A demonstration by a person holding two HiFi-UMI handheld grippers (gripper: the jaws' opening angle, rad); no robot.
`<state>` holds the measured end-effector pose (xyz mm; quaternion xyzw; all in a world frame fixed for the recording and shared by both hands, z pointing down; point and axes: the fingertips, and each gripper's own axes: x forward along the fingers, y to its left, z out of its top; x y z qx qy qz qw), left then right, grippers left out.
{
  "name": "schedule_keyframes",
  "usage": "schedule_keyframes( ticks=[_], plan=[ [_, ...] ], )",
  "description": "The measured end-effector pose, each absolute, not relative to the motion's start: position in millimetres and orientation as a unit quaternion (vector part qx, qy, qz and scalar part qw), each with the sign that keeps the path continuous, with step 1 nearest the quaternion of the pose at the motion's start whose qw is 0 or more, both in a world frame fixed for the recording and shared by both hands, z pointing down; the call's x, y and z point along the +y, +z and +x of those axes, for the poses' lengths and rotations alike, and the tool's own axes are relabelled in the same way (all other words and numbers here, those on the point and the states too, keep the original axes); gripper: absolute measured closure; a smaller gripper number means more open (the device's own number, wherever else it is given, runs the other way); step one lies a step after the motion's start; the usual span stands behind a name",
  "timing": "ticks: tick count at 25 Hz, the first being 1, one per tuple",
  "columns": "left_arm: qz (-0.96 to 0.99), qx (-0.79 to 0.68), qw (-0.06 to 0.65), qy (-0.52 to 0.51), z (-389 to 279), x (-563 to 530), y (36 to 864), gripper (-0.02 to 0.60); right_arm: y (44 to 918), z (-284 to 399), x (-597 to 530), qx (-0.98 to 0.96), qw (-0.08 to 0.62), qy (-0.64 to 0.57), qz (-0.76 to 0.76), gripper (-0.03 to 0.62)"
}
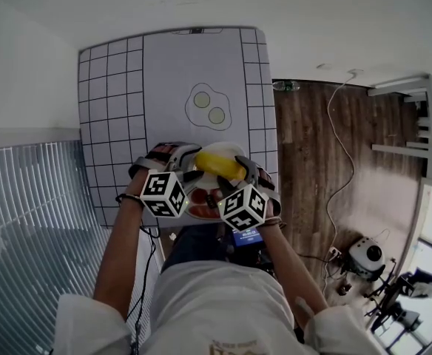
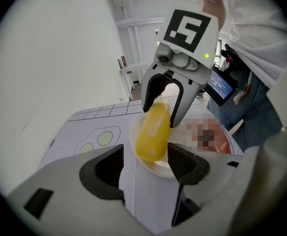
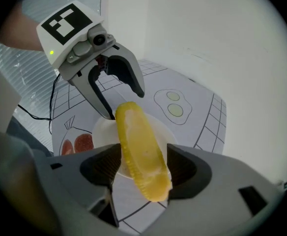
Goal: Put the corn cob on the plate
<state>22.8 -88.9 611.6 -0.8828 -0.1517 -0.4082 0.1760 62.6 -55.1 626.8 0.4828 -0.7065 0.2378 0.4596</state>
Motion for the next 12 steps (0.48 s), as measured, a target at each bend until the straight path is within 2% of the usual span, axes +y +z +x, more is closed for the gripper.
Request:
schedule_keyframes(
  ticks=[7, 12],
  plan=[
    [-0.907, -0.099, 0.133, -0.387, 11.0, -86.0, 597.0, 0.299, 627.6, 61.5, -45.7, -0.706, 0.481, 0.238, 0.462, 0.286],
    [-0.921, -0.064, 0.116, -0.367, 10.2, -89.5, 589.3, 0.346, 616.7, 62.6, -48.5, -0.703, 0.469, 0.246, 0.475, 0.286]
  ],
)
